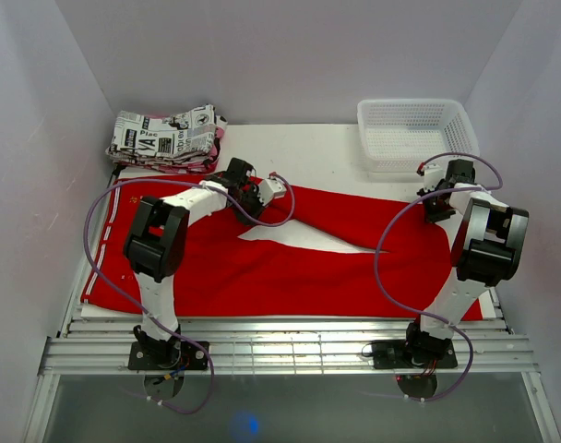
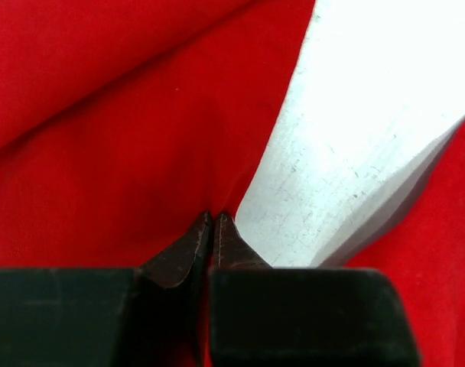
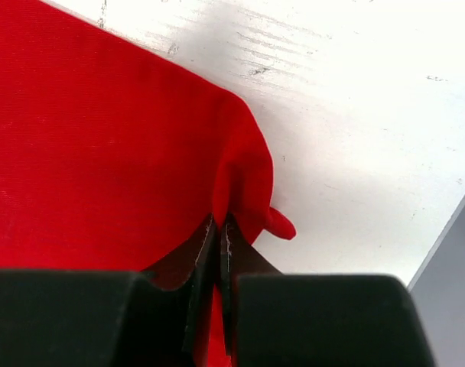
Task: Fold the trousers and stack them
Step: Flatten the trousers out, then fold the trousers
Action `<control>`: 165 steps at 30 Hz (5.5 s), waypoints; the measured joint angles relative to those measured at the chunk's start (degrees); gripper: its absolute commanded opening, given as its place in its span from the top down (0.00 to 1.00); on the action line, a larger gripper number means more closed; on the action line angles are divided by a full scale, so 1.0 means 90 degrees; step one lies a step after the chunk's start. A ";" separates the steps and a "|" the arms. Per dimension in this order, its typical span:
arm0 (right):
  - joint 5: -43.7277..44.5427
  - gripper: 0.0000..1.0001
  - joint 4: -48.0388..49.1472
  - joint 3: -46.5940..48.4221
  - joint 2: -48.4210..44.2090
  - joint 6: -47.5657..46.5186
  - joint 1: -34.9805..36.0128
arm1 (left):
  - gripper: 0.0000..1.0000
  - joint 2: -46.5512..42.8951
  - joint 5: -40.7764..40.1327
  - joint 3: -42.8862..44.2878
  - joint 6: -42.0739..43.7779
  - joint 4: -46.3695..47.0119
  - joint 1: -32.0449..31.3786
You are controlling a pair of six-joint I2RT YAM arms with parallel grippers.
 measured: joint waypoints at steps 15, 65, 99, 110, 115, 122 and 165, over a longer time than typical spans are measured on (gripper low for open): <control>0.0398 0.92 -0.0709 0.1450 0.0724 -0.0396 -0.0255 | 1.00 -0.1180 0.0471 -0.1481 0.1904 -0.0585 -0.0104; 0.0670 0.68 -0.3825 0.0253 0.0165 -0.1554 0.0163 | 0.43 -0.0877 -0.0379 -0.0709 -0.1528 -0.2460 0.5044; 0.0228 0.83 -0.0629 0.1693 0.1134 -0.1066 0.1015 | 0.50 0.1124 0.0503 0.2074 -0.1192 -0.2749 0.4311; 0.0228 0.84 -0.1256 -0.0080 -0.0257 -0.2625 0.1008 | 0.53 0.0765 0.0231 0.1530 -0.0002 -0.3172 0.4313; -0.0112 0.57 -0.2538 0.0391 -0.0216 -0.2994 0.0930 | 0.46 0.0763 0.0185 0.1625 0.0486 -0.3662 0.4313; -0.0478 0.05 -0.3677 0.3927 0.0818 -0.3517 0.0461 | 0.40 0.0763 0.0216 0.2358 0.0821 -0.4031 0.4340; -0.1056 0.37 -0.3932 0.3067 0.1838 -0.4707 -0.0556 | 0.41 0.0211 0.0459 0.3196 -0.0299 -0.3929 0.4641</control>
